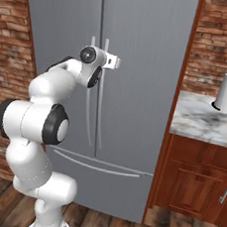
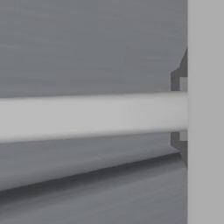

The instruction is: Retrieve the fish from the fridge and place it on the saucepan with marinade on the stove.

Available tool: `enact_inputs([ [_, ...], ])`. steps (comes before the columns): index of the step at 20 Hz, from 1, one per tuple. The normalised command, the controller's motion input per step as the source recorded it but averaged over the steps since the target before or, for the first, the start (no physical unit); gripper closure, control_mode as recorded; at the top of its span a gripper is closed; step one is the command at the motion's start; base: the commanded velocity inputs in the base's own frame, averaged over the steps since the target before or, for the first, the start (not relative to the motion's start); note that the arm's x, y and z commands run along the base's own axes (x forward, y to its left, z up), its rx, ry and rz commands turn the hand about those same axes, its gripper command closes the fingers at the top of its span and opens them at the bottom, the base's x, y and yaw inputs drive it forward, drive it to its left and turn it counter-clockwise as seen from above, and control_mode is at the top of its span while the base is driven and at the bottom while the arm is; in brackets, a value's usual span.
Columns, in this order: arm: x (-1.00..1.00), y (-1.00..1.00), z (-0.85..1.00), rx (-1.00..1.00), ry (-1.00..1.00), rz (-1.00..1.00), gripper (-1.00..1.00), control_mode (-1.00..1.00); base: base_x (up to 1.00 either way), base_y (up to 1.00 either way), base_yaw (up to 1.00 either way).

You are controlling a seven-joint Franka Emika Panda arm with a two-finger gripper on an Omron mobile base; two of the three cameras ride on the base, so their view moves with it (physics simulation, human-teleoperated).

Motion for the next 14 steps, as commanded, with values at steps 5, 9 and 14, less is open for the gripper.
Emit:
enact_inputs([
  [5, -0.18, -0.10, 0.00, 0.00, 0.09, 0.00, 1.00, -1.00, 0.00, 0.00, 0.00],
  [9, -0.34, -0.26, 0.00, 0.00, 0.09, 0.00, 1.00, -1.00, 0.00, 0.00, 0.00],
  [14, -0.34, -0.30, -0.01, 0.00, 0.09, 0.00, 1.00, -1.00, 0.00, 0.00, 0.00],
])
